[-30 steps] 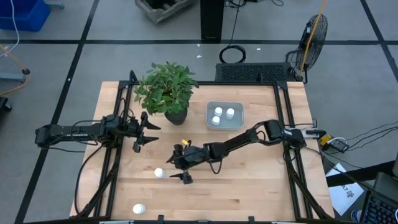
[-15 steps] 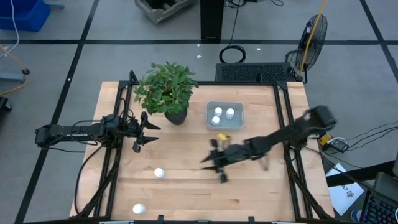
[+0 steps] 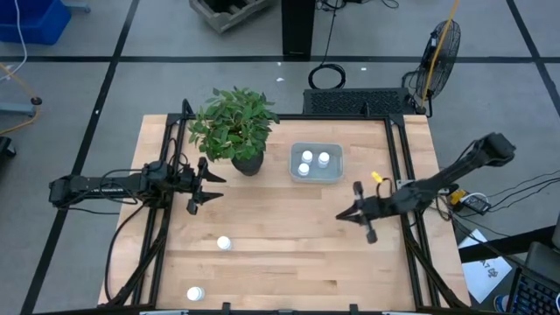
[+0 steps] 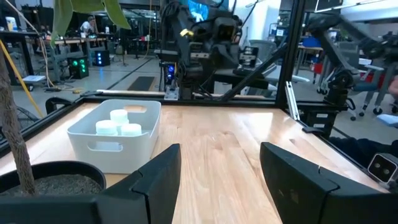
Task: Pick and place pill bottles into a basket
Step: Put the white pill bottle into the gray bin
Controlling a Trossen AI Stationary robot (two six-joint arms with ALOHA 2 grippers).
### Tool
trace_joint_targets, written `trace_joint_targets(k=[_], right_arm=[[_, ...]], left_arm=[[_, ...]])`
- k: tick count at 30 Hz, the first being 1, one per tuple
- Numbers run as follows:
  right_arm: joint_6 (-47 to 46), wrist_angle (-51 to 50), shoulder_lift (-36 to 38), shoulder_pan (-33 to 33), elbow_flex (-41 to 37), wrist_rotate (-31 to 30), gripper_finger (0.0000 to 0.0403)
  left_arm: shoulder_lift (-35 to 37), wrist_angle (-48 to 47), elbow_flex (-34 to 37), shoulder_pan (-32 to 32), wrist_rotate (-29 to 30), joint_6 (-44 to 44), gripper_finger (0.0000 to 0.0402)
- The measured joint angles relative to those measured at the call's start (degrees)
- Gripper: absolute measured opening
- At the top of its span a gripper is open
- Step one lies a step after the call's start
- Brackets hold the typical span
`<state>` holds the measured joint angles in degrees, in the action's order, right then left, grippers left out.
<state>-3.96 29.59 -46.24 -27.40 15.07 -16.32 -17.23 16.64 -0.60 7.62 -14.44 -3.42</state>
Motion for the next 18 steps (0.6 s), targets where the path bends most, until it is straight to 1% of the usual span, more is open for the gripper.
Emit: trace_joint_targets(k=[3,7,10,11,15,18], right_arm=[[0.3,-2.0,8.2,0.0,-3.4,2.8,0.0001],[-1.9,-10.7,18.5,0.0,-5.8,2.8,0.0001],[-1.5,-13.8,24.5,0.0,-7.2,2.9,0.0001],[-1.2,-13.8,26.1,0.0,-7.7,2.9,0.0001],[0.2,-14.6,30.9,0.0,-9.0,2.9,0.0001],[0.3,-15.9,33.2,0.0,-9.7,2.9,0.0001]], left_arm=[[0.0,0.0,0.0,0.0,0.0,0.0,0.0223],[0.0,-0.1,0.0,0.0,0.0,0.0,0.0223],[0.0,0.7,0.0,0.1,0.9,2.1,0.0223],[0.0,1.1,0.0,0.1,1.7,2.5,0.0223],[0.0,3.6,0.0,0.2,10.0,1.3,0.0223],[0.0,3.3,0.0,0.2,12.6,1.9,0.0223]])
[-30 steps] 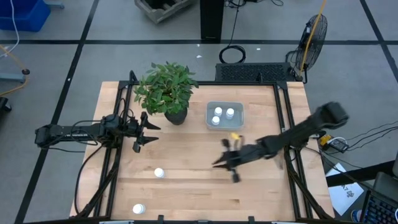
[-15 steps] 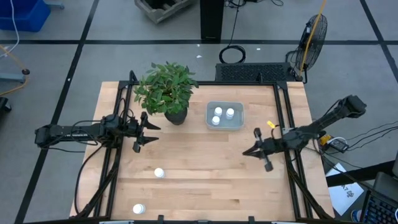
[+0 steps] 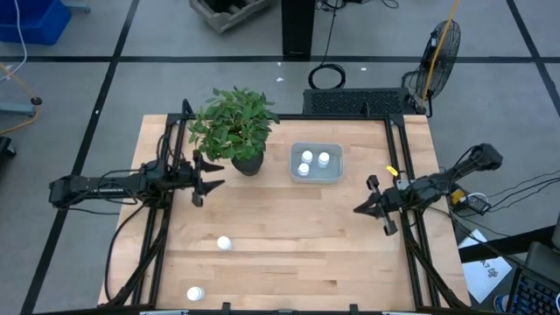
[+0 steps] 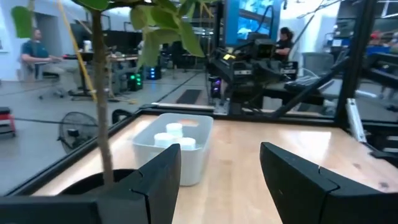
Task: Pick and place pill bottles into a basket
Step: Put the white pill bottle into the gray bin
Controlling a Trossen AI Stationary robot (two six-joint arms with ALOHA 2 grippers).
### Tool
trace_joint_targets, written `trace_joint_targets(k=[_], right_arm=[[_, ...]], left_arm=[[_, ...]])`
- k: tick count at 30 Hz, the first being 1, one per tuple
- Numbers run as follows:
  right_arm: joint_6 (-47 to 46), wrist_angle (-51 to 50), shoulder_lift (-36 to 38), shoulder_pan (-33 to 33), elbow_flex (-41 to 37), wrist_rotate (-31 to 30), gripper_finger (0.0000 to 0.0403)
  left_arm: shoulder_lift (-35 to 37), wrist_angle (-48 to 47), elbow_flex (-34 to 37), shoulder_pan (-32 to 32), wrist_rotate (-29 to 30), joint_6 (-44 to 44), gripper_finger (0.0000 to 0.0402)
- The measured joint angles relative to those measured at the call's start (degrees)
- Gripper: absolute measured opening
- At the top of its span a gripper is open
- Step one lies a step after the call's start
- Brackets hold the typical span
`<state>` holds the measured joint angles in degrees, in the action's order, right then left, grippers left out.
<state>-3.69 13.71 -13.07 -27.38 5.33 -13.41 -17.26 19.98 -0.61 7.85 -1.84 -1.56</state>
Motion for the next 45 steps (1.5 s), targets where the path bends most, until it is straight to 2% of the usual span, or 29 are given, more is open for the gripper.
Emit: trace_joint_targets(k=[5,9,12,17,21,27,31,34,38,41,45], right_arm=[[-0.1,-0.5,1.4,0.0,-1.9,-0.1,0.0001],[-0.1,-0.4,1.4,0.0,-2.6,-0.2,0.0001],[-0.1,1.1,1.4,0.0,-2.7,-0.1,0.0003],[-0.1,1.3,1.4,0.0,-2.7,-0.1,0.0003],[-0.1,1.2,1.4,0.0,-2.8,-0.1,0.0002],[-0.1,1.2,1.4,0.0,-2.8,0.0,0.0001],[-0.1,1.3,1.4,0.0,-2.8,0.0,0.0001],[-0.1,1.3,1.4,0.0,-2.8,0.0,0.0004],[-0.1,1.3,1.4,0.0,-2.9,0.0,0.0003],[-0.1,1.3,1.4,0.0,-2.9,0.0,0.0002],[-0.1,1.3,1.4,0.0,-2.9,0.0,0.0002]], left_arm=[[0.0,0.0,0.0,0.0,0.4,-0.2,0.0223],[0.0,2.8,0.0,0.0,2.1,3.9,0.0223],[0.0,4.0,0.0,-0.2,-0.8,-5.2,0.0223],[0.0,4.5,0.0,-1.3,-7.5,-11.3,0.0223],[0.0,5.8,0.0,-2.0,-10.6,-21.3,0.0223],[0.0,5.7,0.0,-4.5,-8.2,-23.9,0.0223],[-0.9,5.6,0.0,-7.8,-8.5,-28.6,0.0223],[-2.7,7.0,0.0,-13.4,-8.6,-24.7,0.0223],[-5.1,10.0,0.0,-23.7,-3.8,-14.9,0.0223],[-7.6,9.8,0.0,-31.0,5.7,-12.9,0.0223],[-13.5,9.4,0.0,-40.2,17.5,-14.9,0.0223]])
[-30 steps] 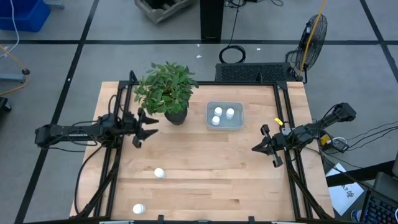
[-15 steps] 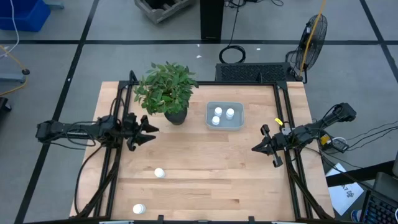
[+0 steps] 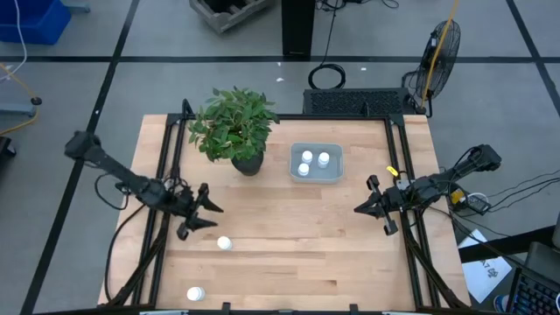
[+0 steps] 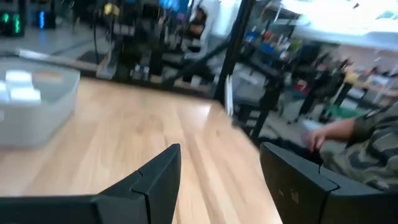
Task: Pick and place pill bottles into a basket
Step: Put the white pill bottle into the gray bin
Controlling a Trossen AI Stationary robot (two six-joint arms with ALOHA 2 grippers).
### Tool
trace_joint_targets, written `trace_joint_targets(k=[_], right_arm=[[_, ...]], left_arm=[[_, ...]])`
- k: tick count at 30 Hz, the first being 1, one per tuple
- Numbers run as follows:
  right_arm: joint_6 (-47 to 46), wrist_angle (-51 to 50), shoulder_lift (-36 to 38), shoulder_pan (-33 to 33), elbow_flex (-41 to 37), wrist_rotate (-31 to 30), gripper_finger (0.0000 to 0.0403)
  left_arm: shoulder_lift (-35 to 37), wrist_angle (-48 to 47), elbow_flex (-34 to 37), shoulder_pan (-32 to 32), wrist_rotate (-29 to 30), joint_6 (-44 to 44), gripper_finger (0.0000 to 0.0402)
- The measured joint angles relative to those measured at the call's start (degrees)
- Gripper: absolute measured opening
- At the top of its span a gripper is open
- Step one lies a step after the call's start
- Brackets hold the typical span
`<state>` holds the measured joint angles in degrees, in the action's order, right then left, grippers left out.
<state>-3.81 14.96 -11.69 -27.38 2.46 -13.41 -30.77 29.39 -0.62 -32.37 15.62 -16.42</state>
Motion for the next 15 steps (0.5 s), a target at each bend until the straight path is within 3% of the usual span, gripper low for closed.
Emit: trace_joint_targets(k=[10,15], right_arm=[[0.0,0.0,0.0,0.0,0.0,0.0,0.0004],[0.0,0.0,0.0,0.0,0.0,0.0,0.0002]], left_arm=[[-15.6,1.6,0.0,-17.8,28.0,-9.5,0.0223],[-20.7,5.5,0.0,-23.8,29.0,-13.1,0.0223]])
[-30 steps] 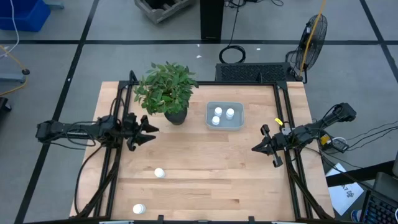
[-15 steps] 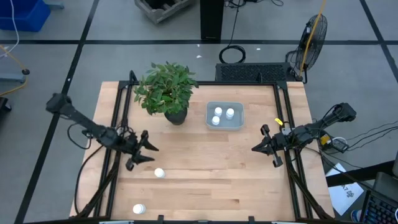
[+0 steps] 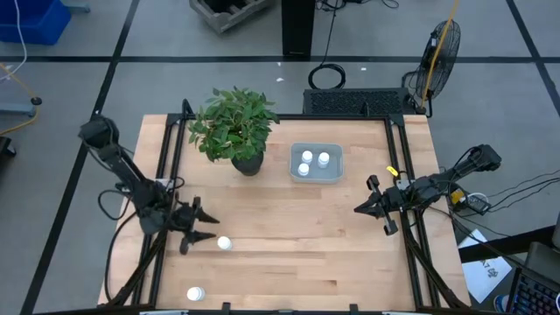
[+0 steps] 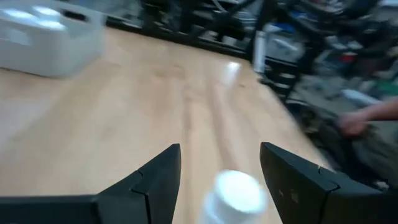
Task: Pick and place pill bottles into a basket
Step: Put the white pill bottle into the gray bin
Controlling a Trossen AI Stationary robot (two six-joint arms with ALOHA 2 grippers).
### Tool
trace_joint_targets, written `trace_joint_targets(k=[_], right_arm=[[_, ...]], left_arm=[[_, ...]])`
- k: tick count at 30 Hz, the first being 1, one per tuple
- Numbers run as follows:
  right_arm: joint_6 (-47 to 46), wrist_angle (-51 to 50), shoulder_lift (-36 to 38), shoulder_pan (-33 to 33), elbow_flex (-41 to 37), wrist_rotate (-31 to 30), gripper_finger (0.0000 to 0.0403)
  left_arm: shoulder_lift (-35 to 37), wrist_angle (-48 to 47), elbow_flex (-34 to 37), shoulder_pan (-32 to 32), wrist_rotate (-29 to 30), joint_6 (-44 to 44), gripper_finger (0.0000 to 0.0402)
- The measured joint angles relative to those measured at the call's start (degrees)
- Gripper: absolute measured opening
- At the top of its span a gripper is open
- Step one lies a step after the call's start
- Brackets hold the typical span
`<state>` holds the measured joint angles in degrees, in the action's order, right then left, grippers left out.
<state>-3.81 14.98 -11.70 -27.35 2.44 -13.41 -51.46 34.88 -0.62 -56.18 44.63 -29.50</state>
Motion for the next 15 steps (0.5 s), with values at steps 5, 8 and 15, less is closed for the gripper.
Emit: trace_joint_targets(k=[5,8,15], right_arm=[[0.0,0.0,0.0,0.0,0.0,0.0,0.0002],[0.0,0.0,0.0,0.0,0.0,0.0,0.0001],[0.0,0.0,0.0,0.0,0.0,0.0,0.0004]], left_arm=[[-2.5,2.6,0.0,-1.7,-7.3,-3.8,0.0223],[-2.5,4.0,0.0,-1.2,-6.2,-6.7,0.0223],[-2.5,6.1,-0.8,1.5,2.4,0.9,0.0223]])
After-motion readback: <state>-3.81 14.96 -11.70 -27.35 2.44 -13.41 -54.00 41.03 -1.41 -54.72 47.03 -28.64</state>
